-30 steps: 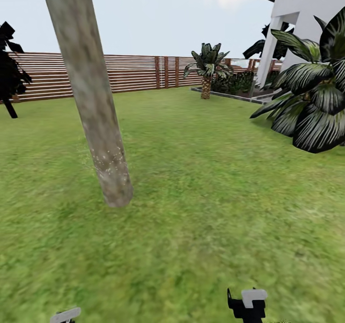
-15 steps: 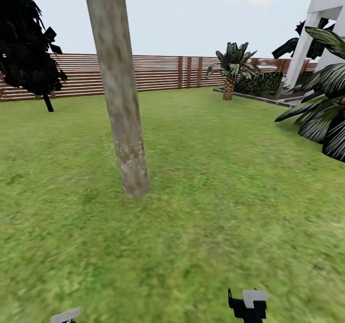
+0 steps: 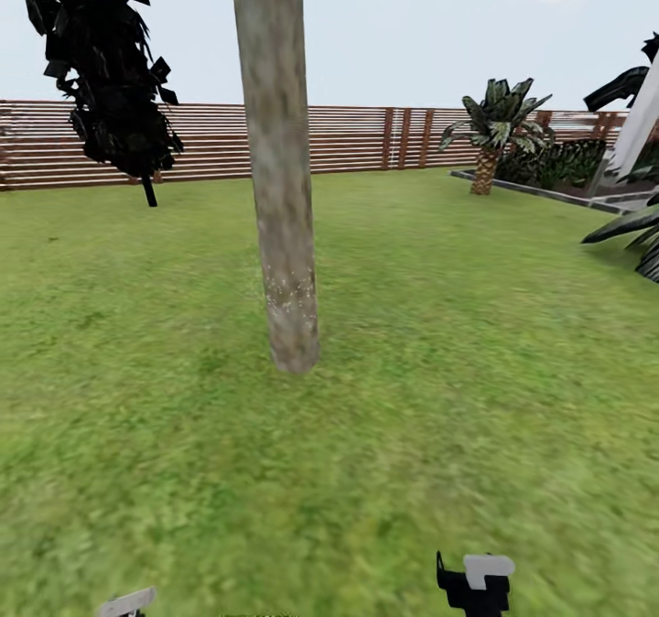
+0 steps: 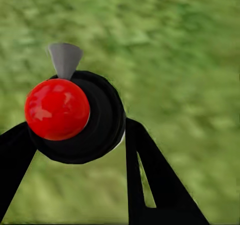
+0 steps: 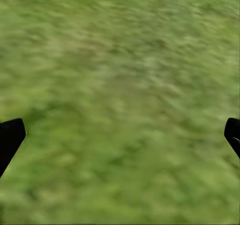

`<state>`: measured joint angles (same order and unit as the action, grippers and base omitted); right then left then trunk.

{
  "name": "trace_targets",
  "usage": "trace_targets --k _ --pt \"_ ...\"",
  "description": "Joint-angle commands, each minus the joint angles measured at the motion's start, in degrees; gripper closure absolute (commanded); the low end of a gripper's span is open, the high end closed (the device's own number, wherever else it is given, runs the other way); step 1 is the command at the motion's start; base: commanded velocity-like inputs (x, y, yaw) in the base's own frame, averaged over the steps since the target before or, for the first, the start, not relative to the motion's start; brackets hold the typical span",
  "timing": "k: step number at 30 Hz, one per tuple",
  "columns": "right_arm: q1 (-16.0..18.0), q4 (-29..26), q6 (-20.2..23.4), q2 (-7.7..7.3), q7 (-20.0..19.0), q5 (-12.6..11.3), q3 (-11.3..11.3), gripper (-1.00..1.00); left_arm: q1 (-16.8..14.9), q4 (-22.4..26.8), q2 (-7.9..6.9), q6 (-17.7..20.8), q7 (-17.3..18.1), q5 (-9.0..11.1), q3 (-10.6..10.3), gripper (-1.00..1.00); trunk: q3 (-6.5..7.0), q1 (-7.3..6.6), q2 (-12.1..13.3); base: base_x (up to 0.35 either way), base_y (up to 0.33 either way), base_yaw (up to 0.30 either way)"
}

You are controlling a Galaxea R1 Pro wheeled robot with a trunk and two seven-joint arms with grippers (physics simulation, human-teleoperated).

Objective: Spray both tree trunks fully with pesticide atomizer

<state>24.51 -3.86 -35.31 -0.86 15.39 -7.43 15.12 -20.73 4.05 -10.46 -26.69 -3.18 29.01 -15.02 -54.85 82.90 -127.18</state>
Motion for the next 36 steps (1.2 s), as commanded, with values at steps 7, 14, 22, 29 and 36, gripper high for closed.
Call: trace_targets --k 7,14,22,29,36 --pt "0.0 0.0 -0.1 -0.02 0.1 -0.6 0.5 -1.0 0.0 0.0 0.0 -0.1 -0.3 0.1 -0.5 1.0 -0.05 -0.01 0.0 0.0 0.0 0.285" --pt "0.0 0.0 -0.2 -0.02 0.1 -0.6 0.5 -1.0 0.0 0.0 0.0 -0.1 -0.3 0.1 -0.5 1.0 -0.05 -0.01 0.0 0.0 0.0 0.285" --pt "0.0 0.0 -0.1 -0.02 0.1 -0.6 0.6 -1.0 0.0 0.0 0.0 -0.1 -0.3 0.1 -0.5 1.0 -0.05 -0.01 0.0 0.0 0.0 0.285" --pt "0.0 0.0 -0.2 0.16 0.1 -0.6 0.6 -1.0 0.0 0.0 0.0 -0.1 -0.3 0.1 -0.5 1.0 -0.05 -0.01 0.0 0.0 0.0 0.285" --pt "0.0 0.0 -0.1 0.27 0.1 -0.6 0.6 -1.0 0.0 0.0 0.0 -0.1 -0.3 0.1 -0.5 1.0 -0.05 -0.01 0.0 0.0 0.0 0.285"
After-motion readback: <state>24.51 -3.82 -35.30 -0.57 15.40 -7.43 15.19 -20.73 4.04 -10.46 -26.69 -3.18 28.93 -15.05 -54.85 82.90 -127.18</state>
